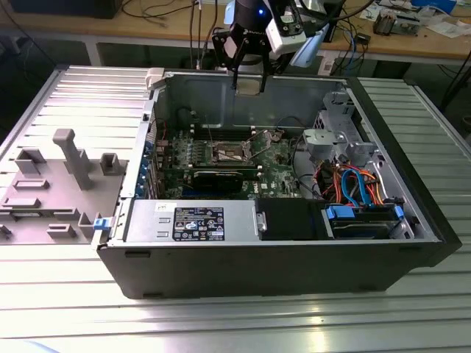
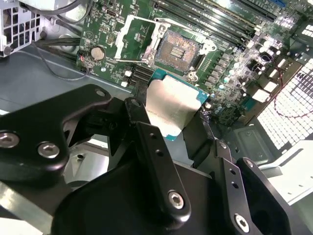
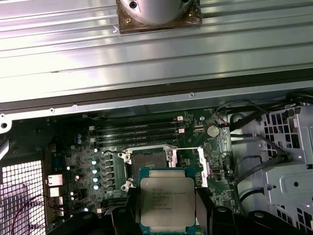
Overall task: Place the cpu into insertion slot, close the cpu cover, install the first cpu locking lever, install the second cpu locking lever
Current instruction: 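Place the cpu into insertion slot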
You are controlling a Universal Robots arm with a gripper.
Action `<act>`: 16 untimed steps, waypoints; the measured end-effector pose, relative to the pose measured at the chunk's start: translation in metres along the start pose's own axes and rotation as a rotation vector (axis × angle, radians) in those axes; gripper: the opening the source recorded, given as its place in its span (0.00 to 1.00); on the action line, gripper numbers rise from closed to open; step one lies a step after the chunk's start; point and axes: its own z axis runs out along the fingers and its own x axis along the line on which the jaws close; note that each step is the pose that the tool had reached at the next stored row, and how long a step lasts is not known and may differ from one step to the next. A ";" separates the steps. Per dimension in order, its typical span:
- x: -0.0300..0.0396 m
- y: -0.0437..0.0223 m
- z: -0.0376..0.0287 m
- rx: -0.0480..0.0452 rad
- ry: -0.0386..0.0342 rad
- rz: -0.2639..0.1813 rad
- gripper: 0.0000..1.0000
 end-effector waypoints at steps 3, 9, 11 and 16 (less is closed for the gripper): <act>0.0000 0.0000 0.0000 0.0001 -0.0021 0.024 0.54; 0.0000 0.0000 0.0003 -0.0008 -0.0068 0.077 0.54; 0.0000 0.0000 0.0003 -0.0008 -0.0067 0.077 0.54; 0.0000 0.0000 0.0004 -0.0013 -0.0085 0.096 0.54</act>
